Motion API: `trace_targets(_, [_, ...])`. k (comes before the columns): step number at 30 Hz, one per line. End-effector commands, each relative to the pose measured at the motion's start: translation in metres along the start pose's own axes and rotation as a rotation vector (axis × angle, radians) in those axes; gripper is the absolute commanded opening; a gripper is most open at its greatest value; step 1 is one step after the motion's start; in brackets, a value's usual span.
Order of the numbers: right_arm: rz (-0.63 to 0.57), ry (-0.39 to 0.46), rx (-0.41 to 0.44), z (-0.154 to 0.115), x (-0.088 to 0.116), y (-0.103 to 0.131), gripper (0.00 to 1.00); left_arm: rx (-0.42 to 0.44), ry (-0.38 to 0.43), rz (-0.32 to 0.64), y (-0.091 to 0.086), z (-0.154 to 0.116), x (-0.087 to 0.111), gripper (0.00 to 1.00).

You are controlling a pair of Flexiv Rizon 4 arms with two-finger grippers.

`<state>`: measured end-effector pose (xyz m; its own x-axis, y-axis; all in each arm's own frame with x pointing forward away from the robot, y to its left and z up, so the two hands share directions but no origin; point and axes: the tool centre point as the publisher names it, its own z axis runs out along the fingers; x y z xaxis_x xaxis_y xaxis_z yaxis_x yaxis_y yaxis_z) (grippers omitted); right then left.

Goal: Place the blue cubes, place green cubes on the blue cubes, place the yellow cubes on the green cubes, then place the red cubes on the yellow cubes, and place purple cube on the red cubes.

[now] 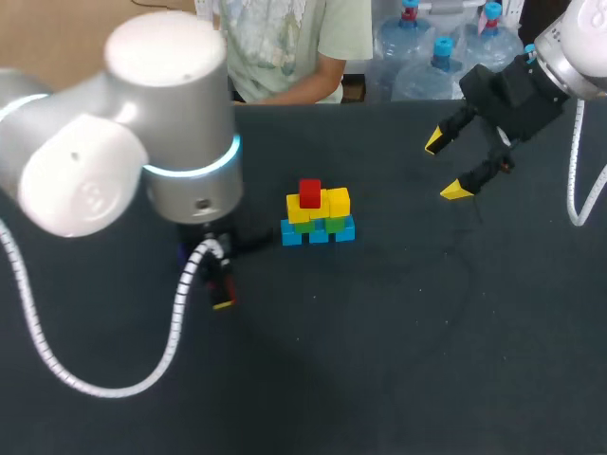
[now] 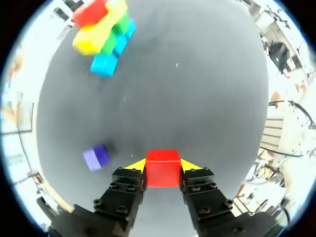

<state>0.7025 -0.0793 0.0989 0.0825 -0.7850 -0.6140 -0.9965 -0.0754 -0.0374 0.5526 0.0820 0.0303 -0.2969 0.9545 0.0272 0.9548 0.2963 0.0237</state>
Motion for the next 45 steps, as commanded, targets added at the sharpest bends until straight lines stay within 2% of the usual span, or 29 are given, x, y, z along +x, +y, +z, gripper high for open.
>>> trace_targets(1, [-0.001, -0.001, 0.000, 0.000, 0.000, 0.000, 1.00, -0.018, 0.063, 0.058, -0.006, -0.010, -0.032, 0.00])
trace_targets(10, [-0.001, -0.001, 0.000, 0.000, 0.000, 0.000, 1.00, -0.013, 0.038, 0.142, -0.035, -0.017, -0.070, 0.00])
trace_targets(19, [-0.001, -0.001, 0.000, 0.000, 0.000, 0.000, 1.00, -0.031, 0.054, 0.143, -0.057, -0.021, -0.096, 0.00])
trace_targets(24, [-0.001, -0.001, 0.000, 0.000, 0.000, 0.000, 1.00, -0.050, 0.075, 0.155, -0.062, -0.019, -0.107, 0.00])
trace_targets(32, [-0.001, -0.001, 0.000, 0.000, 0.000, 0.000, 1.00, -0.022, 0.027, 0.156, -0.067, -0.009, -0.115, 0.00])
trace_targets(45, [-0.001, -0.001, 0.000, 0.000, 0.000, 0.000, 1.00, -0.023, -0.012, 0.207, -0.065, -0.004, -0.134, 0.00])
